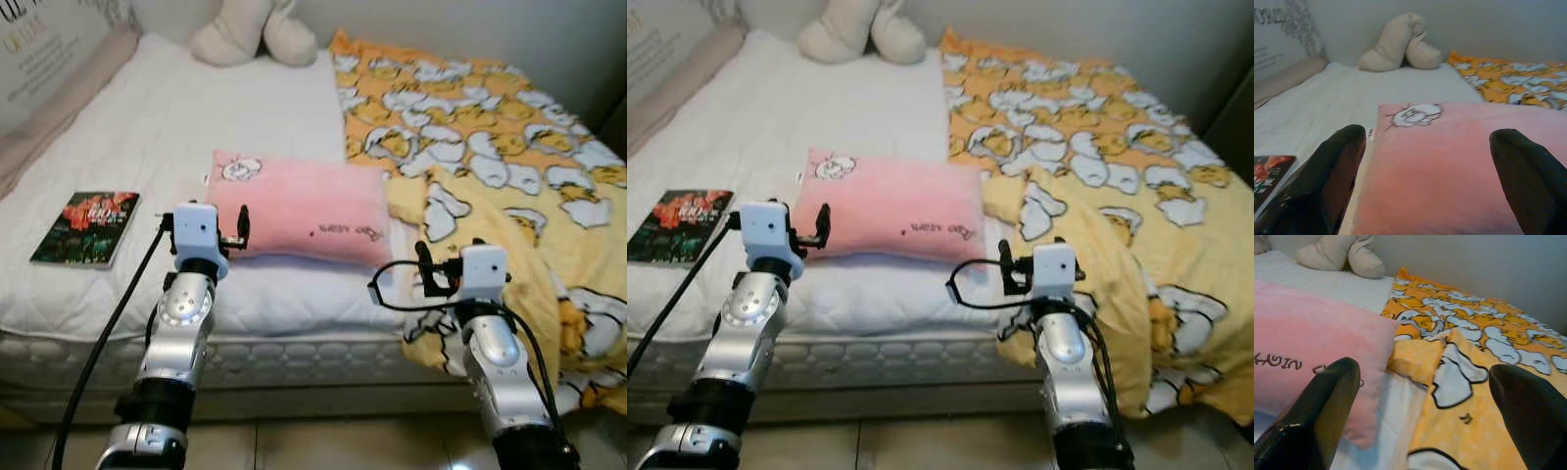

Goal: Clean up the room

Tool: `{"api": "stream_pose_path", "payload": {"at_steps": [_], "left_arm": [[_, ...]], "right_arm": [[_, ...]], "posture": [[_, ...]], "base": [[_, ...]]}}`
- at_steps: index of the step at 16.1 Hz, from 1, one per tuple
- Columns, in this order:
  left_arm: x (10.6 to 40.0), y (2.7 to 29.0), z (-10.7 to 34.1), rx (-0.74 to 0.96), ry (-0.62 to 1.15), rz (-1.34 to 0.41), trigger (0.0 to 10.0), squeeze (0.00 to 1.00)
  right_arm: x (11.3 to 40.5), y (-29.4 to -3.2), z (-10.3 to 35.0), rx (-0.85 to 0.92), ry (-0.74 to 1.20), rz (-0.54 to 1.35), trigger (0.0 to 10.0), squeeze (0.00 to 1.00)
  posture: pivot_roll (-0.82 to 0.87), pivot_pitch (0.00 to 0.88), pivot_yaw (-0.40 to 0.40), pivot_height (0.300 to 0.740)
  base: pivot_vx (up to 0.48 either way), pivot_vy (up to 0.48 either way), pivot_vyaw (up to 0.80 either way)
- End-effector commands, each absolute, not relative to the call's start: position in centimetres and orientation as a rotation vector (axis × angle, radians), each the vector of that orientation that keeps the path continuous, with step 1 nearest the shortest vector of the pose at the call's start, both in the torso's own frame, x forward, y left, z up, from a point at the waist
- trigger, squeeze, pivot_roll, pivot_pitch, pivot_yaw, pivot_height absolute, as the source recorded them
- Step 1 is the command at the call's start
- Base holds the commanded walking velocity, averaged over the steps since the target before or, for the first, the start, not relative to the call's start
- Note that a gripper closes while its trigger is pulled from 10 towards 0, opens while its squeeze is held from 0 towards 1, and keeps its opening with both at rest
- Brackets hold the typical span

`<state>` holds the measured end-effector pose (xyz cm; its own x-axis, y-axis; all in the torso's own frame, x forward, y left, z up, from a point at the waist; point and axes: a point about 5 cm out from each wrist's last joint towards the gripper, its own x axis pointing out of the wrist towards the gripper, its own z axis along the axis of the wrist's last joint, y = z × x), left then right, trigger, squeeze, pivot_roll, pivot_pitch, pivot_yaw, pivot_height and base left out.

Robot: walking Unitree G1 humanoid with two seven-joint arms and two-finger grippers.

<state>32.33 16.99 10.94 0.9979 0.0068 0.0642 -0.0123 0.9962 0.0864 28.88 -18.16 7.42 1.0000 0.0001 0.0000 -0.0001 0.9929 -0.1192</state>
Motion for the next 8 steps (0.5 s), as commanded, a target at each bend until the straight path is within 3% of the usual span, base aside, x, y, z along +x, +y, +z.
{"api": "stream_pose_path", "payload": {"at_steps": [1, 8], "left_arm": [[32.8, 16.7, 11.7, 0.094, -0.084, 0.009, 10.0, 0.0], [33.1, 17.4, 12.6, 0.08, -0.104, 0.048, 10.0, 0.0]], "right_arm": [[29.0, -18.4, 7.6, -0.131, -0.004, -0.002, 10.0, 0.0], [30.1, -16.8, 7.6, -0.062, 0.012, 0.054, 10.0, 0.0]], "posture": [[-0.02, 0.0, -0.057, 0.74], [-0.01, 0.002, -0.055, 0.74]], "base": [[0.465, 0.0, 0.0], [0.471, 0.0, 0.0]]}}
